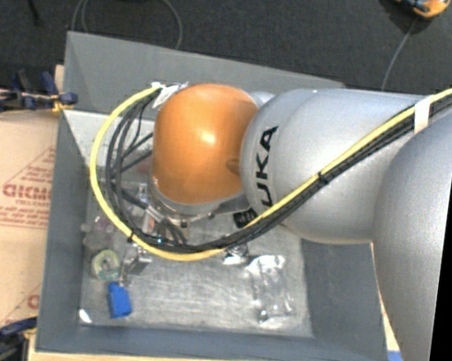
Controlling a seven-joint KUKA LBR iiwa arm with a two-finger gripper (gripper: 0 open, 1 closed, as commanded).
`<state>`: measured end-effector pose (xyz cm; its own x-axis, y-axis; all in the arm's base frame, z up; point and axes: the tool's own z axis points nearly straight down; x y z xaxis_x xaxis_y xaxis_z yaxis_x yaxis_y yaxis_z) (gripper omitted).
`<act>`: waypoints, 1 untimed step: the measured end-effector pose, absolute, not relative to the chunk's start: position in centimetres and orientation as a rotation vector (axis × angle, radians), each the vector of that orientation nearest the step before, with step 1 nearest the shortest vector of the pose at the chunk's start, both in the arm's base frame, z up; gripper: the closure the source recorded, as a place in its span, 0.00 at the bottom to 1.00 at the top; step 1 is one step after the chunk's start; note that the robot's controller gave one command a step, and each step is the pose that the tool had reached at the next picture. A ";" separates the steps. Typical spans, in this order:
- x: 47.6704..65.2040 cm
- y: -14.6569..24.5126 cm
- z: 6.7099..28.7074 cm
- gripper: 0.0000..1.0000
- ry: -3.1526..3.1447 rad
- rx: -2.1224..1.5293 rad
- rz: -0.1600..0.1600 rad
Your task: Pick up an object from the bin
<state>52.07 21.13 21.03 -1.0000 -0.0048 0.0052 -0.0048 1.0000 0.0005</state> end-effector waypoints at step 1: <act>50.2 21.7 8.9 0.00 -3.141 0.363 -0.007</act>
Offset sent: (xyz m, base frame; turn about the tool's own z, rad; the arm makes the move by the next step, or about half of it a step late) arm -0.0280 0.0057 -0.1403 -0.2326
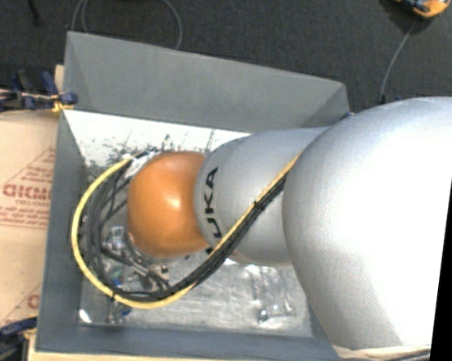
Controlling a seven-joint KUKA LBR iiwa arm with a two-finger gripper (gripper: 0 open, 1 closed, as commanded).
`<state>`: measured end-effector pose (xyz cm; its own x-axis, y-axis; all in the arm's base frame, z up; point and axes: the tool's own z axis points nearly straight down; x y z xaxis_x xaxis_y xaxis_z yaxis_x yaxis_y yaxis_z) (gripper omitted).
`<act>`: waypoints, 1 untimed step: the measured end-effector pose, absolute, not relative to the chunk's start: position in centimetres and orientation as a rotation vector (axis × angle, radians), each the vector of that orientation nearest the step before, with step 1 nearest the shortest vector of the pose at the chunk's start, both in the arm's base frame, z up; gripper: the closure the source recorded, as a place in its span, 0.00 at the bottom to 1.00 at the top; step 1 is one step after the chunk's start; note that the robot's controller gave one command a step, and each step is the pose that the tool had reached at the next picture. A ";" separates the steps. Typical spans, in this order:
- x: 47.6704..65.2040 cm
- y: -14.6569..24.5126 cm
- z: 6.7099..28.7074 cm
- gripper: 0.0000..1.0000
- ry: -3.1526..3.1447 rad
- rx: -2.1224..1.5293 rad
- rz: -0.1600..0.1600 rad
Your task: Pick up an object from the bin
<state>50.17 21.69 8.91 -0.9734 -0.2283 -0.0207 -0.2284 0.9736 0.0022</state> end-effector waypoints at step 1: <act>52.0 16.5 7.3 0.00 3.100 -0.415 0.003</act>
Offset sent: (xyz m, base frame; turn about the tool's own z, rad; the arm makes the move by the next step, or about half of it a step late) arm 0.0132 -0.0497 -0.0191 -0.0407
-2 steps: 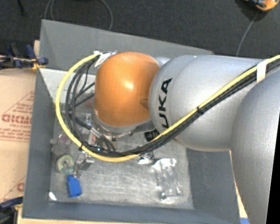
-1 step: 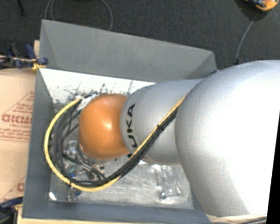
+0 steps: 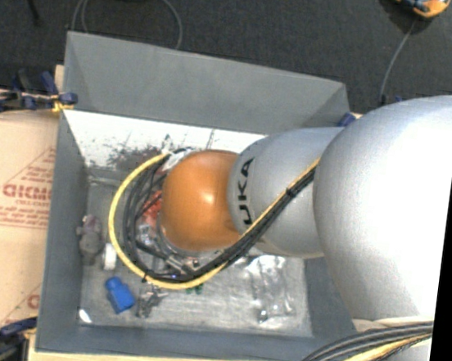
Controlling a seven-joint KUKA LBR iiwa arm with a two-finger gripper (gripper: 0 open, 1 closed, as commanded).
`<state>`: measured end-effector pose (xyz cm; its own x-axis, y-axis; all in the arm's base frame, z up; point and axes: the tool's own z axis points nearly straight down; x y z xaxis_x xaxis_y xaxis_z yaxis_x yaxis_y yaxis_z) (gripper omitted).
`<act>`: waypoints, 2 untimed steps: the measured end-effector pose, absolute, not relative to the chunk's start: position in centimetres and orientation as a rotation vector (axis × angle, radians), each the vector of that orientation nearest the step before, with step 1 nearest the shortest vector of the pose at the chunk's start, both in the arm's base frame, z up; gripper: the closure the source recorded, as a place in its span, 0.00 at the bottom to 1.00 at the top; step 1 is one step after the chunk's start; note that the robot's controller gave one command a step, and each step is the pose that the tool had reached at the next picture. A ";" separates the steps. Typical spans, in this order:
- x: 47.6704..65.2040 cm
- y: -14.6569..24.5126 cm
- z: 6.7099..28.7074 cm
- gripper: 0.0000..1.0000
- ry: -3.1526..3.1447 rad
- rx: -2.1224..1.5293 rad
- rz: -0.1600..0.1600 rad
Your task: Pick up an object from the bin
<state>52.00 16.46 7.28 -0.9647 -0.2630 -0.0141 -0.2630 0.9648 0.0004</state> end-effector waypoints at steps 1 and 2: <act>50.8 7.3 7.7 0.00 3.103 -0.450 -0.003; 53.3 10.7 14.2 0.00 3.133 -0.087 0.005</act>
Offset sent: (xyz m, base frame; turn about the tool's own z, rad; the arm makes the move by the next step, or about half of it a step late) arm -0.0138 -0.0867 0.0024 -0.0293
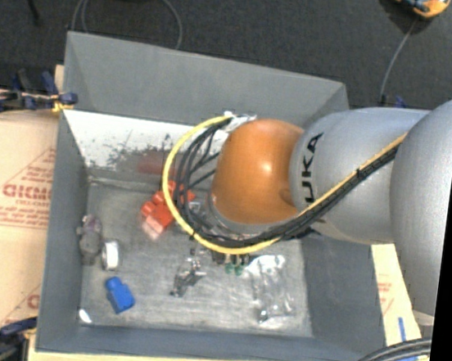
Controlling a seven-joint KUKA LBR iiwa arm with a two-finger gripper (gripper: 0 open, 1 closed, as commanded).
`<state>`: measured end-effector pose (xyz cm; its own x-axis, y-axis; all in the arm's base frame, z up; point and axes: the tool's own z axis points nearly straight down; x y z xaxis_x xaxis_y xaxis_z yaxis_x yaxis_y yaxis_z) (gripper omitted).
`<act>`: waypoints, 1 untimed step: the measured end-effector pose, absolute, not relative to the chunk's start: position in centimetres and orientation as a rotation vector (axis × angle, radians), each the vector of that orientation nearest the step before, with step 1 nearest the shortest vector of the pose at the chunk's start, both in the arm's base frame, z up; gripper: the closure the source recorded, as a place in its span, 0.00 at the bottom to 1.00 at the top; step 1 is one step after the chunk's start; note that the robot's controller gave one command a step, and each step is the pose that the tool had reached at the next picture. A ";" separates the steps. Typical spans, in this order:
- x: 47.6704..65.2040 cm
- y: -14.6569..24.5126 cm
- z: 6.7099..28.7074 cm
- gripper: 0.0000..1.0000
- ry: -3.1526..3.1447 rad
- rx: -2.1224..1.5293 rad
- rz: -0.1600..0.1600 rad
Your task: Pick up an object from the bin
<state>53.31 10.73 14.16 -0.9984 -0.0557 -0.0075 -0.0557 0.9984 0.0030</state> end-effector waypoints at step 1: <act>57.4 9.9 15.2 0.00 3.133 0.076 0.003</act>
Offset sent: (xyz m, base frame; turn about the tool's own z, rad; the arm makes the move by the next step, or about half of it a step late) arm 0.0384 -0.0076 0.0093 0.1061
